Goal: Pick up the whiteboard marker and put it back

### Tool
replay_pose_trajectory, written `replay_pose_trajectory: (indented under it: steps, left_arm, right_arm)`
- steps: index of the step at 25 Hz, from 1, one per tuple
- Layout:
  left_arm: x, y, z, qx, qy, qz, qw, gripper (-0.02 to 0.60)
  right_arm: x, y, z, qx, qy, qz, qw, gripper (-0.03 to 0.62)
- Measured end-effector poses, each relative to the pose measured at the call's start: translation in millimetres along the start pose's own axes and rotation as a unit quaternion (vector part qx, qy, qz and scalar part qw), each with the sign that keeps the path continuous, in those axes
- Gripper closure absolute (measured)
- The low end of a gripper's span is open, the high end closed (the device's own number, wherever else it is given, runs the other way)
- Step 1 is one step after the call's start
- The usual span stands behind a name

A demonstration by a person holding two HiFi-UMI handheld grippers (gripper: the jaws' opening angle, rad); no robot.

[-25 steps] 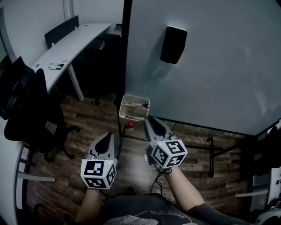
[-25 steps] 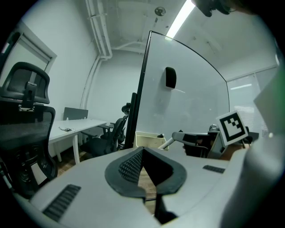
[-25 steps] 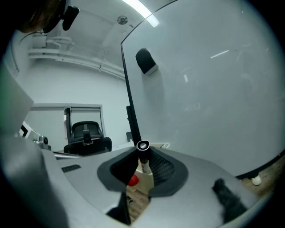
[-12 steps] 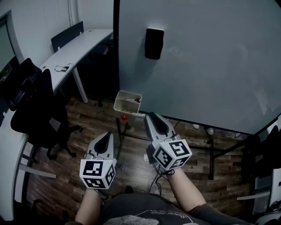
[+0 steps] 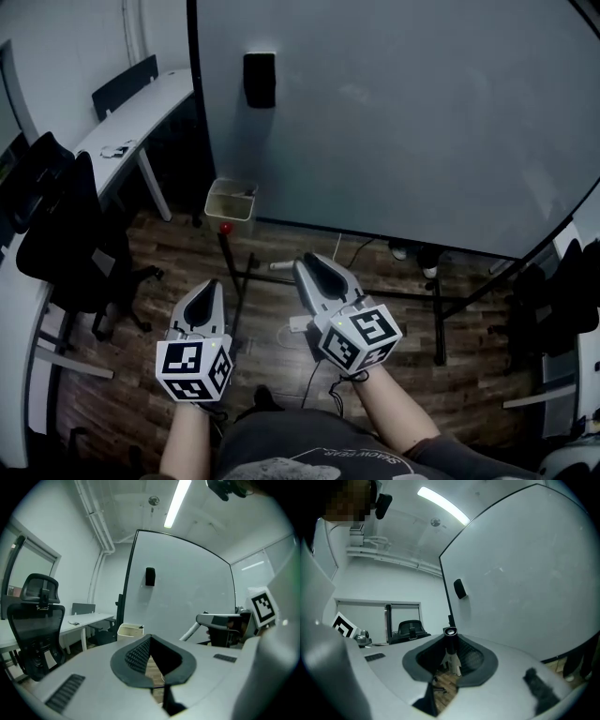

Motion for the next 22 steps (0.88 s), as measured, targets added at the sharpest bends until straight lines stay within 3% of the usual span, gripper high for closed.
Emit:
replay_pose_trajectory:
  steps: [9,22]
  left_arm:
    - [78,24,26,-0.011,-0.002,0.000,0.9999,0.569]
    - [117,67,48,-0.020,0.007,-0.035,0.9992,0.568]
  right_arm:
    - [24,84,18,-0.034,0.009,-0.006,0.999,0.513]
    - [17,131,43,-0.063,0.005,-0.030,0.998,0.512]
Point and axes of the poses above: the fingertips, and each gripper's own axes: y backward along the fingers, x to its right, z out of its underside, the point moved 3 cm from there along y, backward along the fingers, and after that the axes turned 12 degrees about z, right-handed, at the moved point
